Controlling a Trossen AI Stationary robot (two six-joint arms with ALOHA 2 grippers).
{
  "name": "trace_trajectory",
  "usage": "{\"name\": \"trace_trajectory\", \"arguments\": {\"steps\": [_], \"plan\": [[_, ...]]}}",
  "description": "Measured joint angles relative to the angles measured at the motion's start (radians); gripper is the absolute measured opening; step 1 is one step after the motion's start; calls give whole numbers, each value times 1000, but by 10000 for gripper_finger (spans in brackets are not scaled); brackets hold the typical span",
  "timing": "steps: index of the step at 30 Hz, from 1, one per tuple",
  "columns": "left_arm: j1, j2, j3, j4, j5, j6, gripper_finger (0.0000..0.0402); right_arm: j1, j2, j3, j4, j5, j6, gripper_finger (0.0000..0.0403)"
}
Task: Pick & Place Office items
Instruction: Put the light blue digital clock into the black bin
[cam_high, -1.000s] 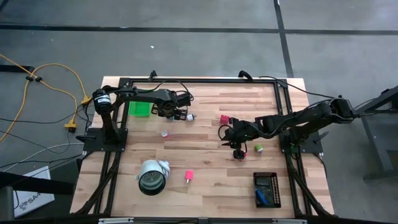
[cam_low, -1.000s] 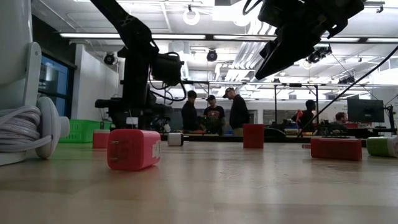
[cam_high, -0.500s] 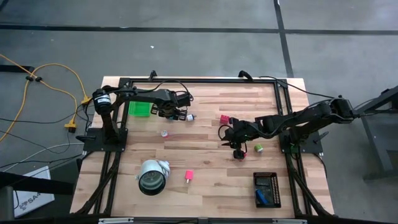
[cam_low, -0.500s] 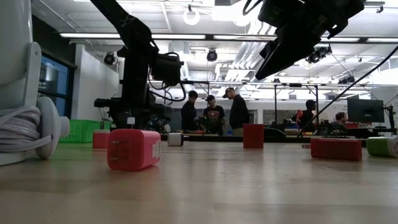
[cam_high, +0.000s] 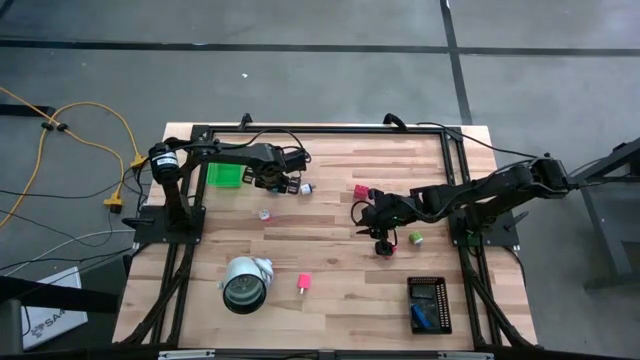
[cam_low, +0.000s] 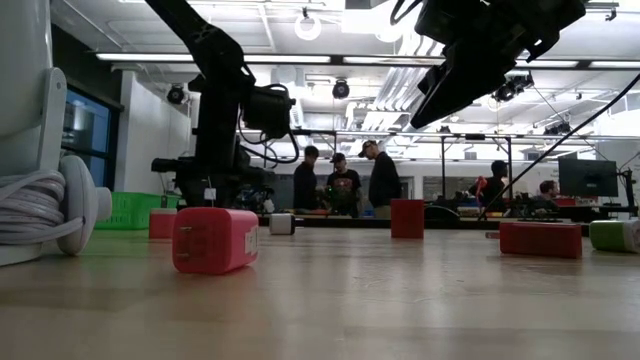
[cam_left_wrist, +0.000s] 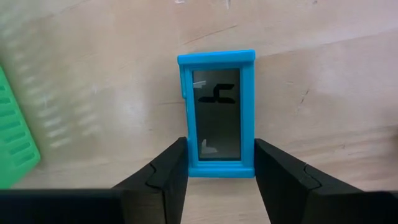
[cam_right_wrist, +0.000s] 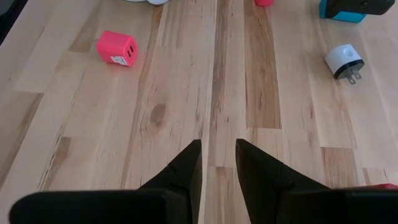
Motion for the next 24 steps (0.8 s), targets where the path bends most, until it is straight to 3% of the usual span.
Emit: {"name": "trace_trajectory", "arguments": {"steps": [24], "plan": [[-53, -106, 0, 5, 10, 81, 155, 0, 0, 0, 0, 0, 0, 85]]}}
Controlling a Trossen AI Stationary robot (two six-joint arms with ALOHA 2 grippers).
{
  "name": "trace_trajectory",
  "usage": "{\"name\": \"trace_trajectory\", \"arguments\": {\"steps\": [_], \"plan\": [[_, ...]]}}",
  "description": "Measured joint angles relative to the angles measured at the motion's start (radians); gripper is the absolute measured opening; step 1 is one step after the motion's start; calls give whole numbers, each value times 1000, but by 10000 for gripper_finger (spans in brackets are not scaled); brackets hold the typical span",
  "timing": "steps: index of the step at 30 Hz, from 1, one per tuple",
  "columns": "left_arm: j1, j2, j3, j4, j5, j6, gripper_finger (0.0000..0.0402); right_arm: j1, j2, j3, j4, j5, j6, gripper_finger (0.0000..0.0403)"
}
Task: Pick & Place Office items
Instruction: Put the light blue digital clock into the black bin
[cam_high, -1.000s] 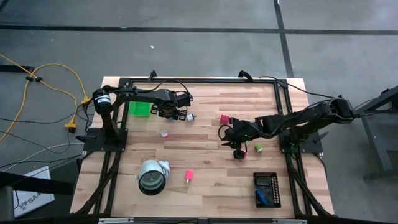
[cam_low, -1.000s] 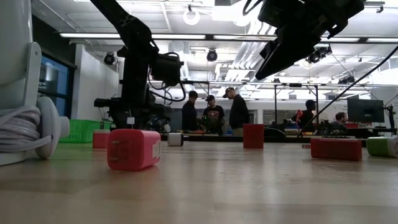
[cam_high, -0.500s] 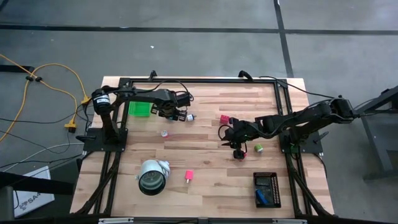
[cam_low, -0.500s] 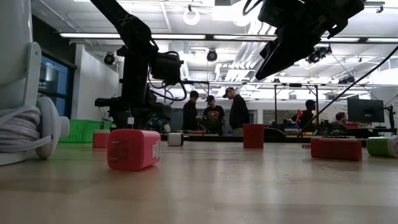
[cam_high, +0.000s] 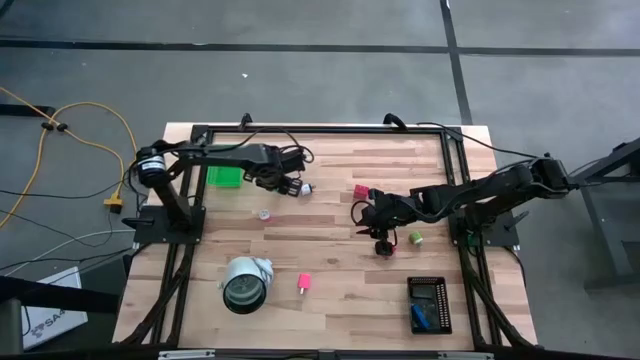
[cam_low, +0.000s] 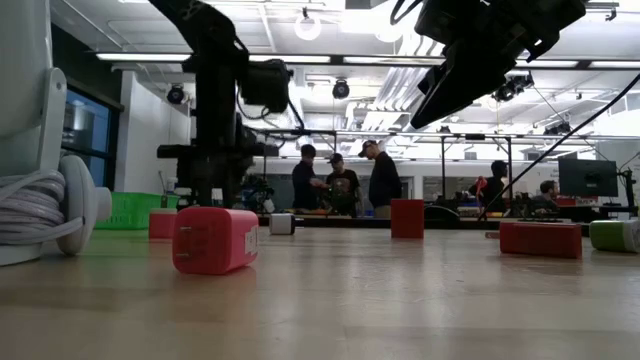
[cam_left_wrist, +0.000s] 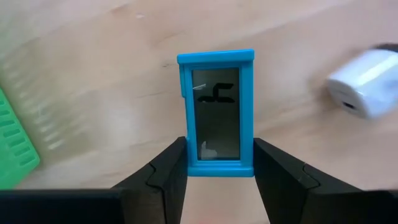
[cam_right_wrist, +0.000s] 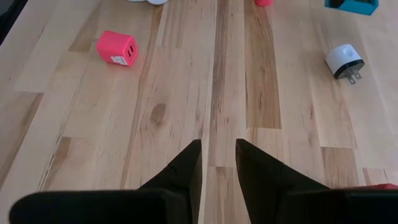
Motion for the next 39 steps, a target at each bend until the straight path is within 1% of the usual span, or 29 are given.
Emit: {"name": "trace_trajectory", "arguments": {"steps": [5, 12, 17, 22, 25, 28, 31, 35, 39], "plan": [[-42, -67, 0, 14, 22, 31, 155, 0, 0, 0, 0, 0, 0, 85], [-121, -170, 0, 50, 22, 42, 155, 0, 0, 0, 1, 0, 0, 85], [-191, -223, 0, 159, 21, 128, 155, 0, 0, 0, 1, -15, 0, 85], [-265, -239, 1, 299, 13, 252, 155, 0, 0, 0, 10, -45, -1, 85], [-304, -239, 1, 338, 12, 336, 155, 0, 0, 0, 18, -49, -1, 85], [-336, -239, 1, 340, 12, 398, 155, 0, 0, 0, 25, -54, -11, 85], [-367, -239, 1, 342, 12, 463, 155, 1, 0, 0, 27, -80, -55, 85], [-410, -236, 1, 360, 12, 558, 155, 31, 0, 0, 38, -95, -177, 85], [-449, -236, 1, 394, 20, 593, 155, 75, 0, 0, 80, -86, -292, 85]]}}
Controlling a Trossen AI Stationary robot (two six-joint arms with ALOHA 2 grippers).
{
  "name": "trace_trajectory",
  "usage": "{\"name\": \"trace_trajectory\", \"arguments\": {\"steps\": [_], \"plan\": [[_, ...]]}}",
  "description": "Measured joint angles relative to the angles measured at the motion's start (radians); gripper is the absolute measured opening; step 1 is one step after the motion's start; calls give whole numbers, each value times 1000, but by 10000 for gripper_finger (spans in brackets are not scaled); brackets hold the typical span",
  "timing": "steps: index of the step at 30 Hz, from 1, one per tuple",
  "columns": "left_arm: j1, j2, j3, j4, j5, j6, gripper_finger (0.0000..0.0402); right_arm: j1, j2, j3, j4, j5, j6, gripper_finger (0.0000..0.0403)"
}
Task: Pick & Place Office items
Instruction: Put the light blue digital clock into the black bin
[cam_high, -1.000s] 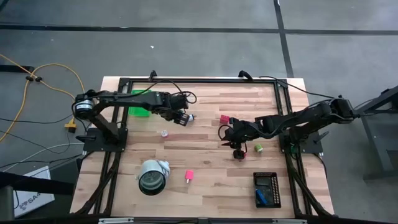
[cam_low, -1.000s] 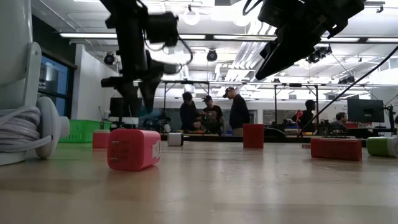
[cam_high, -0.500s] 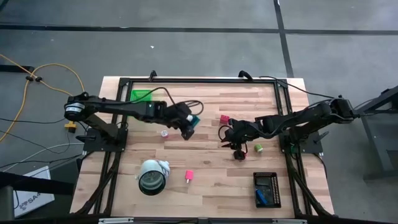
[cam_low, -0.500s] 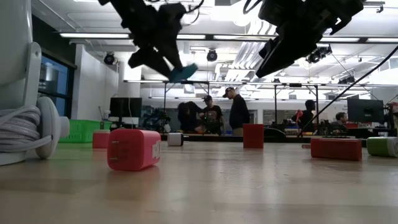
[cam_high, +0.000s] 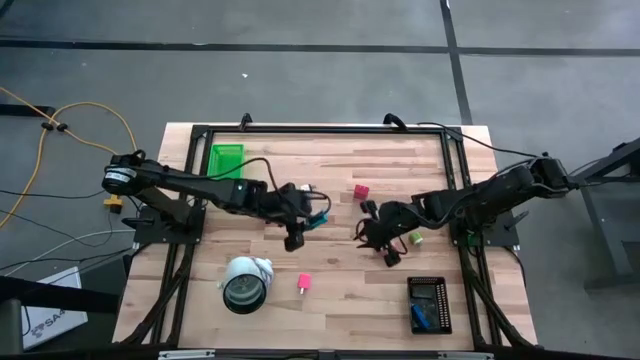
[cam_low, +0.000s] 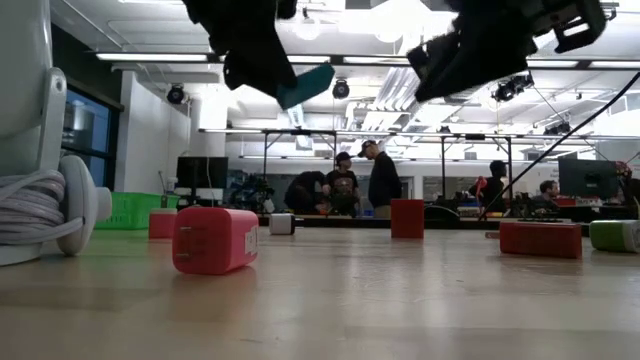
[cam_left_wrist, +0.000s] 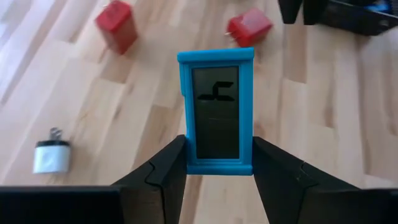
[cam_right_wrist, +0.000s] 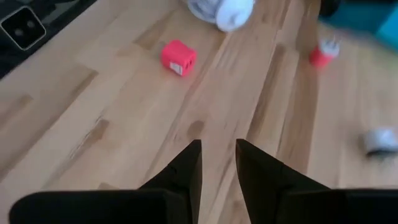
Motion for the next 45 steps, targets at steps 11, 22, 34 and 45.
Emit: {"name": "trace_trajectory", "arguments": {"steps": [11, 22, 34, 45], "plan": [[-82, 1, 0, 32, 2, -20, 155, 147, 0, 0, 125, 260, -368, 85], [-154, 1, 0, 33, 14, -50, 155, 169, 13, 0, 261, 242, -547, 85], [-200, 15, 0, 45, 23, -50, 155, 189, 138, 1, 484, 278, -681, 88], [-206, 21, 0, 48, 32, -63, 155, 193, 139, 0, 522, 267, -647, 168]]}}
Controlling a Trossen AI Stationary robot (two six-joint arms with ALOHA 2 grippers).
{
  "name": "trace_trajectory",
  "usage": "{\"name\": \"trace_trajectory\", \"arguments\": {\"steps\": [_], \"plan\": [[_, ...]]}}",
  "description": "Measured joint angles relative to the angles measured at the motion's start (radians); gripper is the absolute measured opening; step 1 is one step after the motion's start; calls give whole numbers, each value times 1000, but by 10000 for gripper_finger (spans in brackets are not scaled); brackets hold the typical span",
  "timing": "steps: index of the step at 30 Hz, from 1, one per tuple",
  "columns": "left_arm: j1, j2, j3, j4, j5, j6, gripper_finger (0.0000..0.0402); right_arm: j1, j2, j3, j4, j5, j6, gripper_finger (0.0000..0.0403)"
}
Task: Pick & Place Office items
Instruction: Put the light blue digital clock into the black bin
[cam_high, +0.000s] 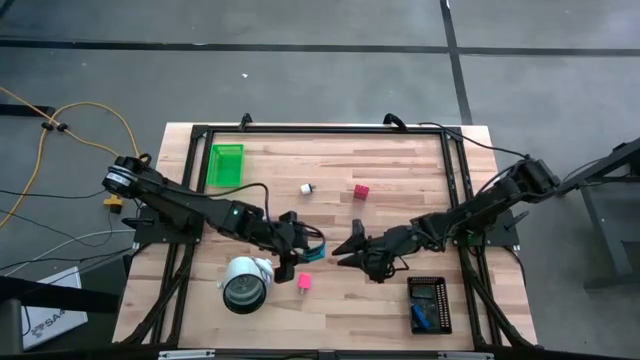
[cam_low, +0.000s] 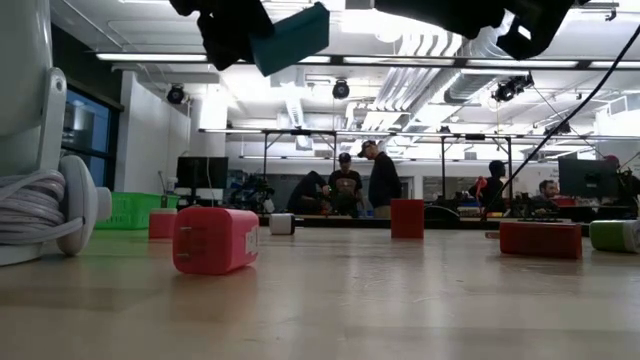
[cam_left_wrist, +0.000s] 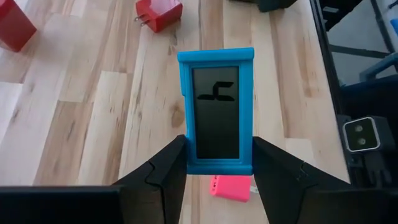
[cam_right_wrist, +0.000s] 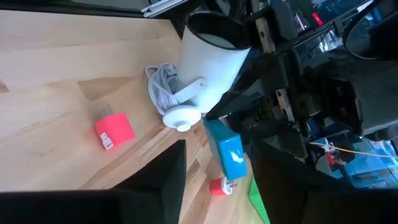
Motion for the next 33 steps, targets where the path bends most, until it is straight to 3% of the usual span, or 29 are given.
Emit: {"name": "trace_trajectory", "arguments": {"steps": [19, 33], "plan": [[-14, 55, 0, 43, 80, -2, 155, -7, 115, 6, 133, -75, -8, 176], [-13, 63, 0, 76, 84, -1, 155, -7, 115, 6, 150, -98, 20, 175]]}}
